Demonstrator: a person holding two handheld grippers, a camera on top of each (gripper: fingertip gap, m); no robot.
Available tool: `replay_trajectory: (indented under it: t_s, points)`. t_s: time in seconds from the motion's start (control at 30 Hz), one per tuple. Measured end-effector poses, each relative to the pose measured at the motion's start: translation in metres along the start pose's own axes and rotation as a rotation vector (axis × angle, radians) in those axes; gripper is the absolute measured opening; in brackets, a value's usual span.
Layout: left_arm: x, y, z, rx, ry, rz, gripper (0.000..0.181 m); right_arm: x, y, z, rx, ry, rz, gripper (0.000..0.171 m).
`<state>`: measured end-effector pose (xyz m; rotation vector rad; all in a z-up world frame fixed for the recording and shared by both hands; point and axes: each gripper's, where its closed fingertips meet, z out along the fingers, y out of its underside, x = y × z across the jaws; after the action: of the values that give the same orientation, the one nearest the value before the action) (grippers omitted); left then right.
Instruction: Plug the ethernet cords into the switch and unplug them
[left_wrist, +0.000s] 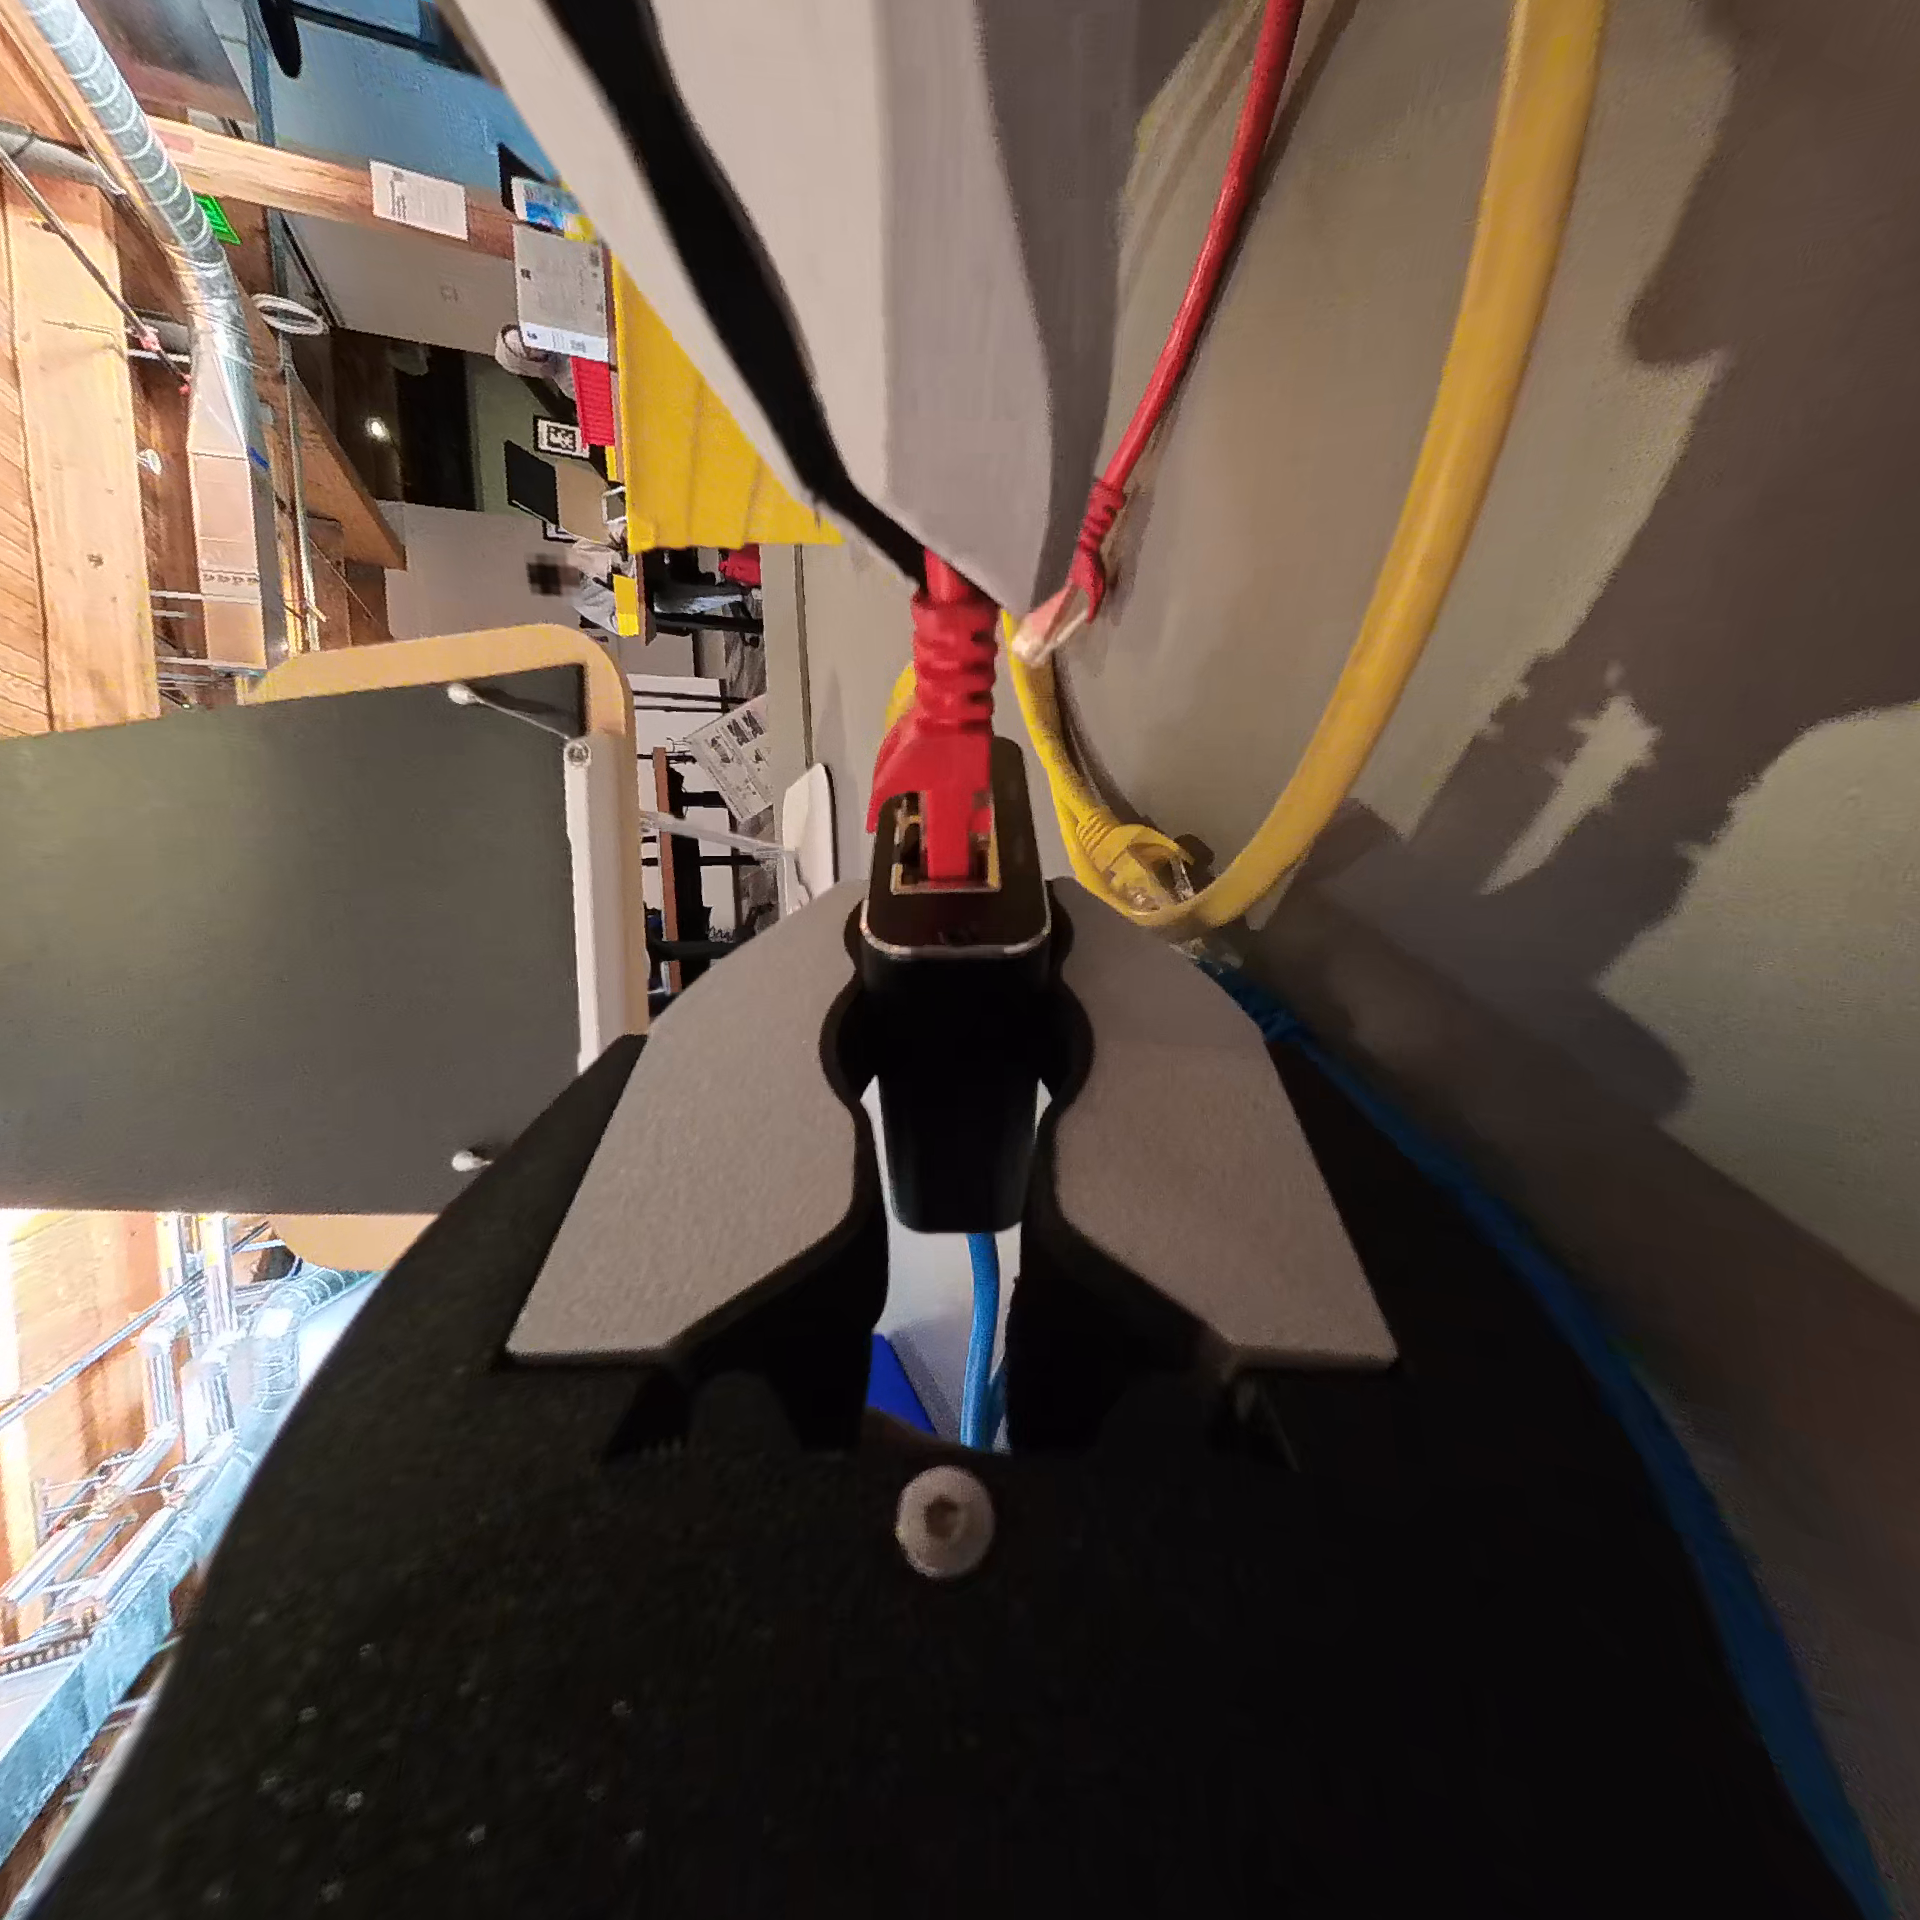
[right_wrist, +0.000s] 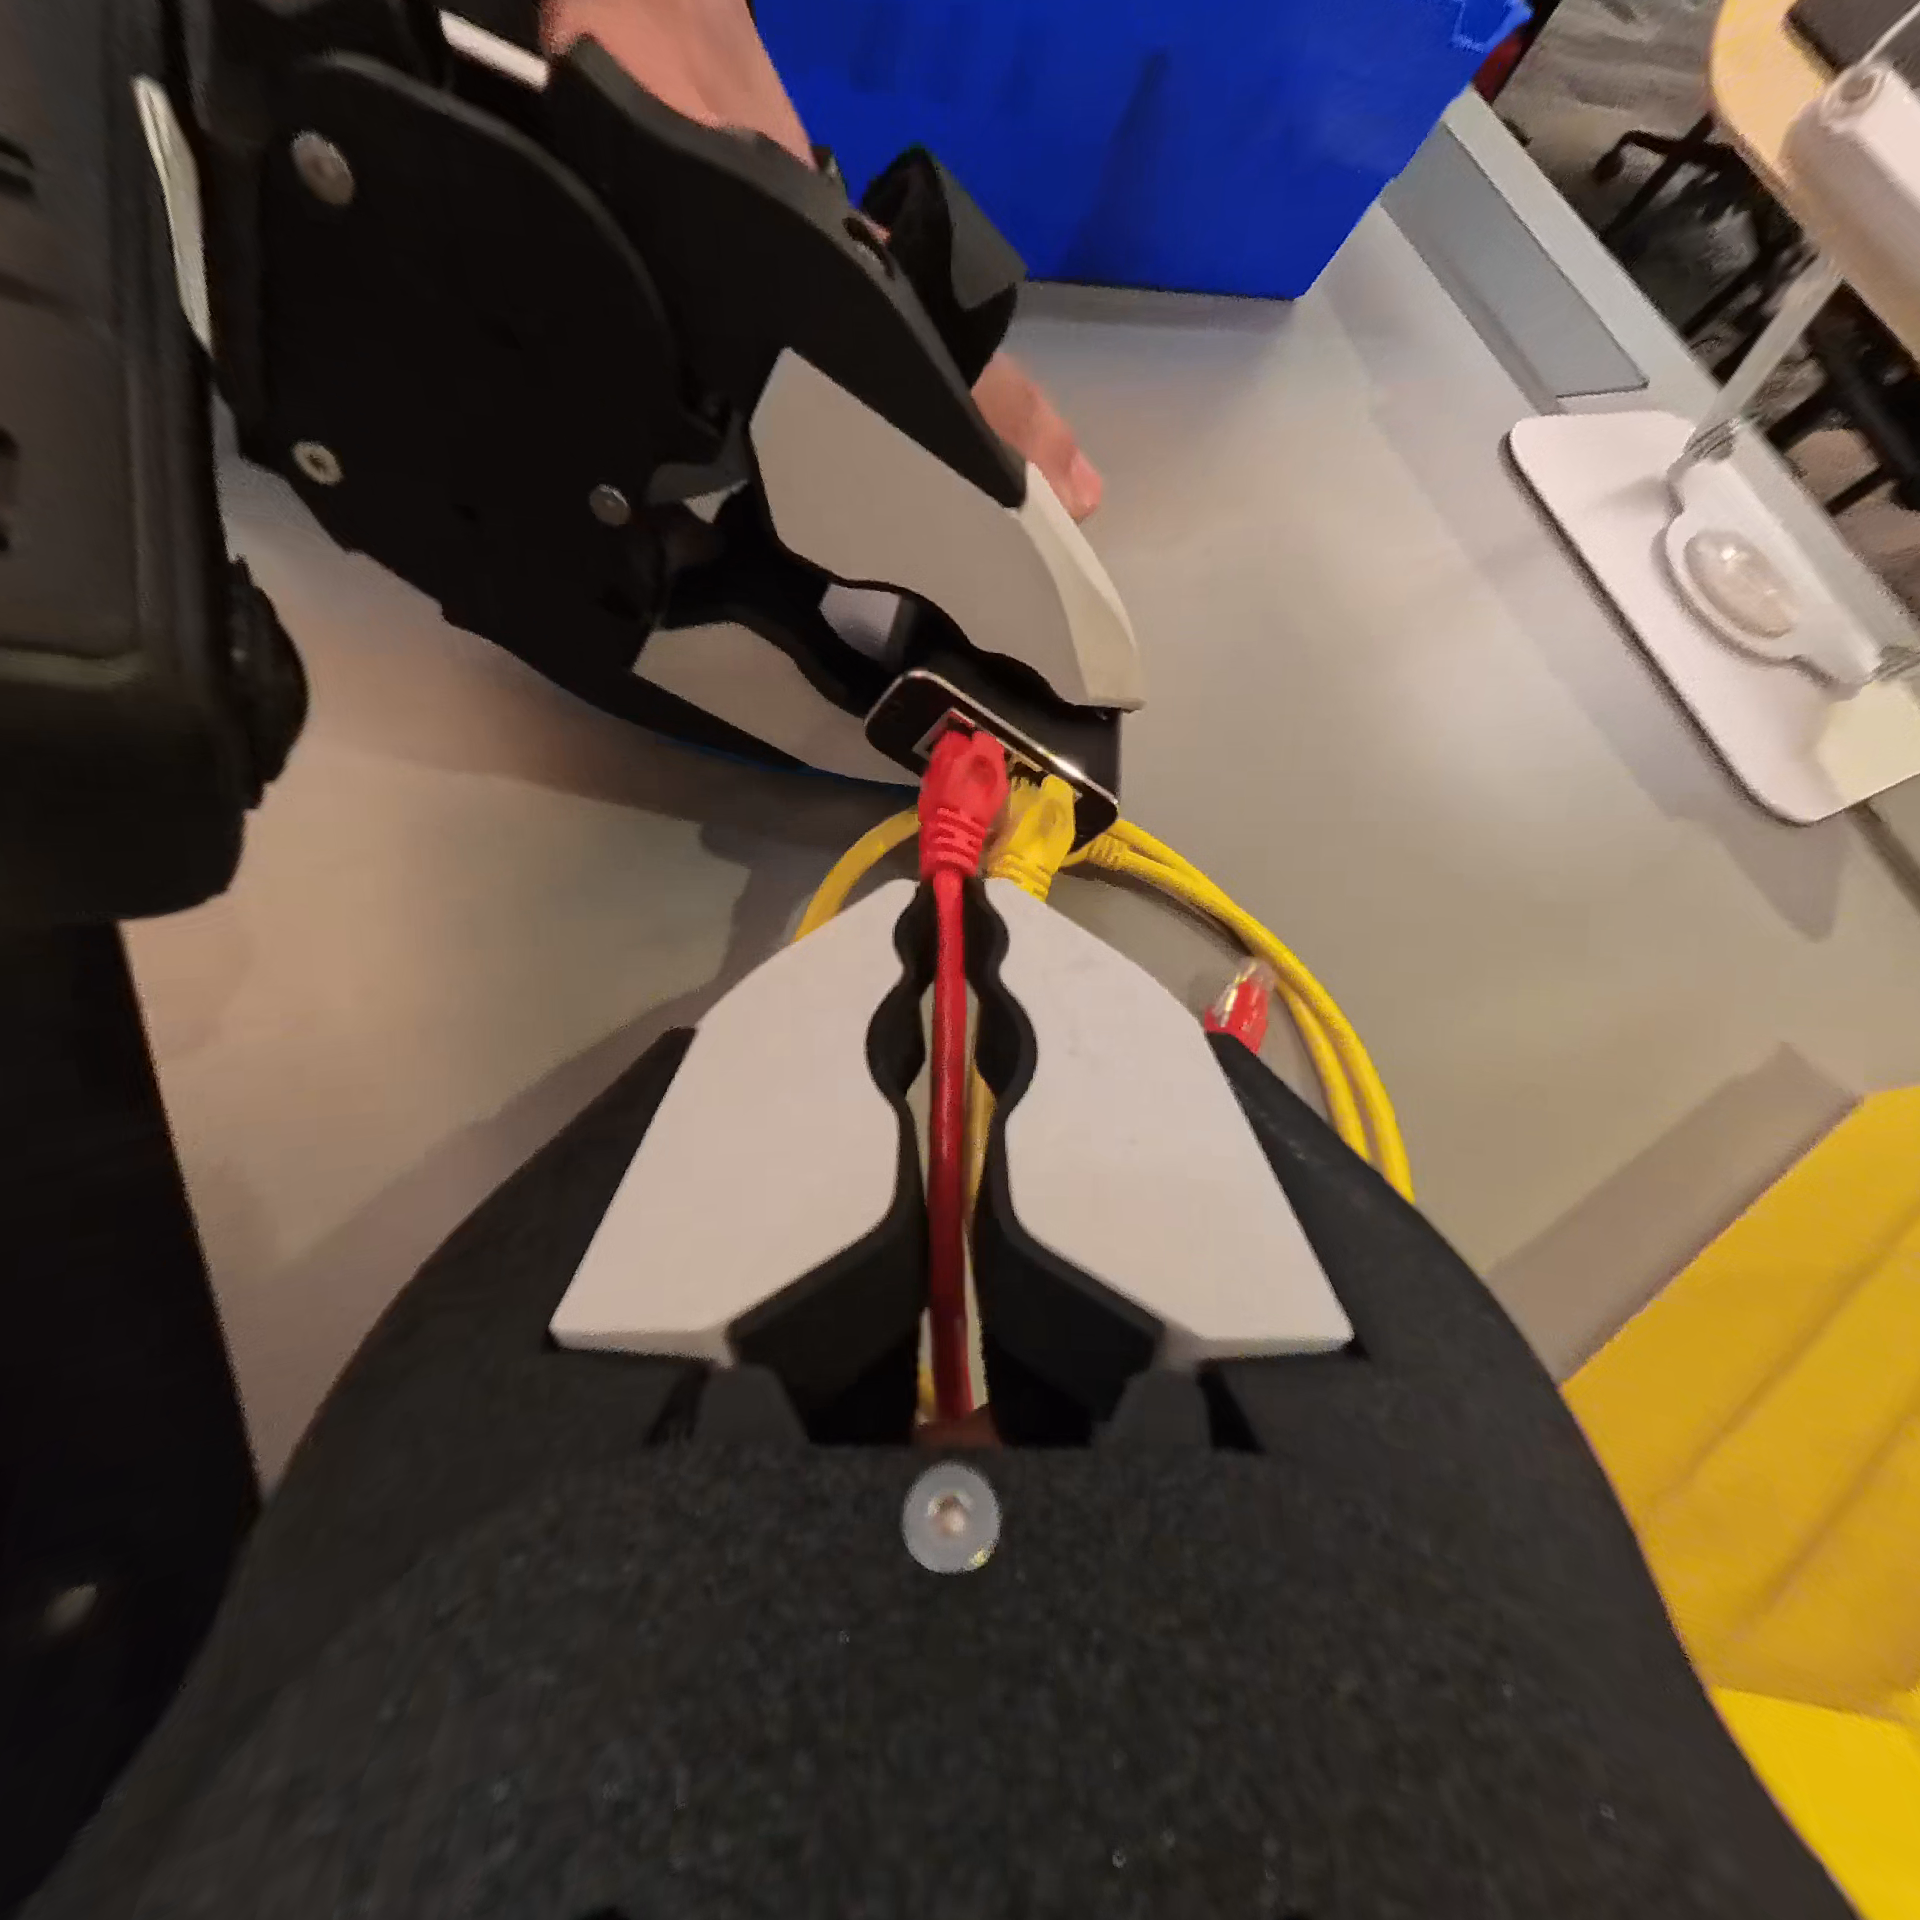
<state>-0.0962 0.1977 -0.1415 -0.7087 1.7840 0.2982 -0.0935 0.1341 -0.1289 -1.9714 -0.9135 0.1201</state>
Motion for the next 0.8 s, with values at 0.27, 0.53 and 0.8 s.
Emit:
replay_trajectory:
  t_s: [0.27,0.53,0.8]
  points:
    - [0.010,-0.006,-0.001,-0.006,0.047,0.052,0.027,0.000,-0.009,-0.006,0.010,0.113,-0.275,0.019]
    - [0.013,-0.015,-0.007,0.017,0.139,-0.005,0.027,-0.006,-0.011,0.007,-0.035,0.163,-0.611,0.021]
    - [0.016,-0.016,-0.008,0.022,0.153,-0.016,0.027,-0.006,-0.009,0.012,-0.061,0.159,-0.645,0.015]
